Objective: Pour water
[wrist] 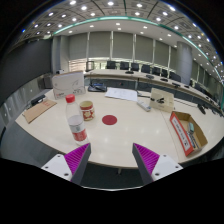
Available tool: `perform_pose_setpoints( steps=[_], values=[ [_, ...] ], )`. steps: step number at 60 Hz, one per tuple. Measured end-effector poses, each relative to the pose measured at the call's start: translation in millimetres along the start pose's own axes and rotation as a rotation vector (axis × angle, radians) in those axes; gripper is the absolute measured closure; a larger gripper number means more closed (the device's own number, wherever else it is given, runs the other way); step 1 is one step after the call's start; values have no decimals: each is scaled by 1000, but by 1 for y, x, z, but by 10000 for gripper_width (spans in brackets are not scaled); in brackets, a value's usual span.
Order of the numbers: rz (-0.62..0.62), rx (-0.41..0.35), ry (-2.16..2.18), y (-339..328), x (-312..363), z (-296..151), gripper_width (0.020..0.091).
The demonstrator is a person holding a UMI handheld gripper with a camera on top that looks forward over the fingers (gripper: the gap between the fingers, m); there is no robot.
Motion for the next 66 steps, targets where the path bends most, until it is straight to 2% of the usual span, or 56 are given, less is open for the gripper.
perform_pose_setpoints(
  steps=[15, 25, 28, 33, 35, 36, 38, 49, 53, 55, 66],
  values=[
    [-59, -77, 2, 84, 116, 2, 243],
    [44, -151, 20, 150, 143, -9, 252],
    [69, -169, 26, 164, 148, -12, 293],
    [117, -202, 35, 183, 146, -15, 452],
    [129, -212, 42, 191, 142, -16, 539],
    [131, -217, 48, 192, 143, -16, 557],
    [133, -233, 66, 189, 145, -18, 562],
    [179, -235, 66, 187, 142, -21, 703],
    [217, -214, 16, 184, 139, -26, 703],
    [226, -214, -3, 181, 132, -32, 737],
    [356, -202, -144, 177, 89, -72, 739]
  ],
)
Point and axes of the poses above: the point between the fingertips, and its own axes, seen from behind it with the camera up: x to the left, z down, y forward, the way the camera looks, the point moved 10 cm from there along -y, backward, against the way the camera looks
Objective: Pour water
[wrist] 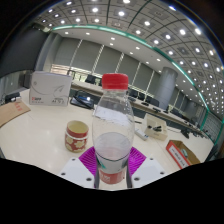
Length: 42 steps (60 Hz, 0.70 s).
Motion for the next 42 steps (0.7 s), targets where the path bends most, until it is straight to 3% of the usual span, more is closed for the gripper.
perform_pose_setpoints(
  steps=[15, 42],
  values=[
    [203, 9, -563, 70, -50, -41, 739],
    [360, -155, -1539, 157, -36, -68, 738]
  ],
)
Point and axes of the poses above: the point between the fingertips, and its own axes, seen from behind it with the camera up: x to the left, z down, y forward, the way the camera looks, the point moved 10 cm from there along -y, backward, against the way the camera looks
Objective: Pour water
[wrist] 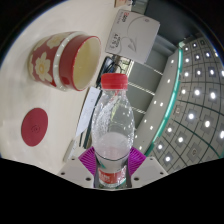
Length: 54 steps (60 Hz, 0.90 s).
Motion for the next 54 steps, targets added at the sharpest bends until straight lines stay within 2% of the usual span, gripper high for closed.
perform_pose_setpoints(
  steps=[13, 22, 38, 54],
  values=[
    [35, -54, -66, 6, -5, -8, 737],
    [19, -68, 72, 3, -18, -6, 737],
    [-158, -118, 865, -14, -42, 3, 730],
    [-508, -152, 1562, -20, 0, -9, 730]
  ],
)
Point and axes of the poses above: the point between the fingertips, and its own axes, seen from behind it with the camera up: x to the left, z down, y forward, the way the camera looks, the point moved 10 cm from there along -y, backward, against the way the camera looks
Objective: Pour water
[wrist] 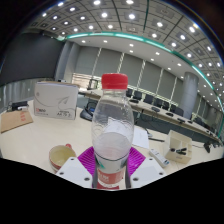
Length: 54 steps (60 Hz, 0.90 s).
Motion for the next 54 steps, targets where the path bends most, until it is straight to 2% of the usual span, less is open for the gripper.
perform_pose_setpoints(
  steps=[14, 16, 17, 24, 27, 30, 35, 38, 46, 54],
  values=[
    [-43, 77, 169, 25, 1, 67, 722],
    [-36, 27, 184, 23, 2, 68, 713],
    [-34, 31, 182, 23, 1, 69, 704],
    [-22, 7, 230, 19, -5, 71, 599],
    [-23, 24, 245, 20, -6, 72, 555],
    [-24, 83, 267, 19, -7, 78, 456],
    [-10, 154, 297, 13, -6, 83, 232],
    [10, 179, 292, 5, -5, 80, 254],
    [48, 202, 243, -34, 3, 58, 244],
    [79, 265, 246, -90, 26, 23, 245]
  ],
)
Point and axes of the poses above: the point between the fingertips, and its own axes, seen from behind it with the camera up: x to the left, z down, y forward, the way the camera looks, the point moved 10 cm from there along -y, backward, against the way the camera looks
